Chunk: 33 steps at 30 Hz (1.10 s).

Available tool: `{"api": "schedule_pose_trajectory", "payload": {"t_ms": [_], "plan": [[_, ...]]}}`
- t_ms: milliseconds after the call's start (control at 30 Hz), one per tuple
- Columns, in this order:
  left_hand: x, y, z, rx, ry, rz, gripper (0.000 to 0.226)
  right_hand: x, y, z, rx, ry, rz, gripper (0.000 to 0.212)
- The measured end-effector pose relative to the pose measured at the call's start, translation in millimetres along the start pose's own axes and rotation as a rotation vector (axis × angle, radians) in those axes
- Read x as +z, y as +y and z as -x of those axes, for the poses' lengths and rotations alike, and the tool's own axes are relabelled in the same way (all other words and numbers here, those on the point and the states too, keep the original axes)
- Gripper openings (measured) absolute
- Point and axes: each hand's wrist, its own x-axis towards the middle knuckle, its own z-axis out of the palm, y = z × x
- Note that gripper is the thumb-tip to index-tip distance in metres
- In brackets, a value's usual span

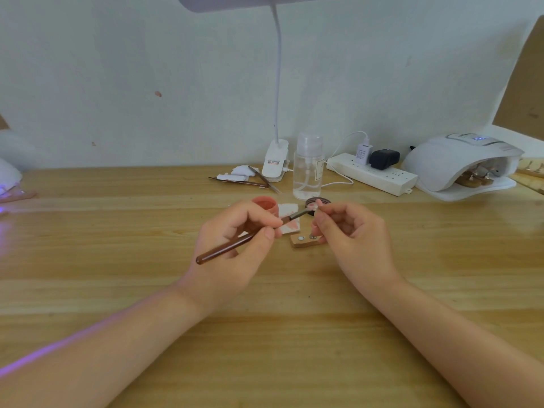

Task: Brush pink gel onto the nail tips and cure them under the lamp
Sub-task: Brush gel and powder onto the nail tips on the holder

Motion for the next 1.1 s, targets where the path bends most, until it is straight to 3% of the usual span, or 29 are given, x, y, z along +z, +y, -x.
{"api": "schedule_pose_trajectory", "payload": {"t_ms": [233,367,533,667,767,900,1100], "plan": [[0,-2,0,-0.001,-0.043,-0.025,0.014,0,-3,1,0.010,0.005,0.016,0.010],[-2,-2,-2,0.055,0.018,-0.056,0.012,-1,-4,1,0.023,0.020,0.022,0.008],[-9,-2,-11,0.154,0.058,-0.398,0.026,-2,-6,1,0.039,0.040,0.023,0.008],[-36,-23,-22,0.222,-0.078,-0.897,0.010,-1,-8,0,0.042,0.038,0.047,0.008],[-47,-36,-23,0.067,-0.259,-1.112,0.021,1,-8,0,0.040,0.026,0.084,0.009],[-54,-46,-25,-0.073,-0.378,-1.192,0.046,4,-8,1,0.048,0.023,0.105,0.014],[-49,-51,-25,-0.023,-0.467,-1.226,0.048,5,-5,1,0.014,-0.026,0.343,0.012]]}}
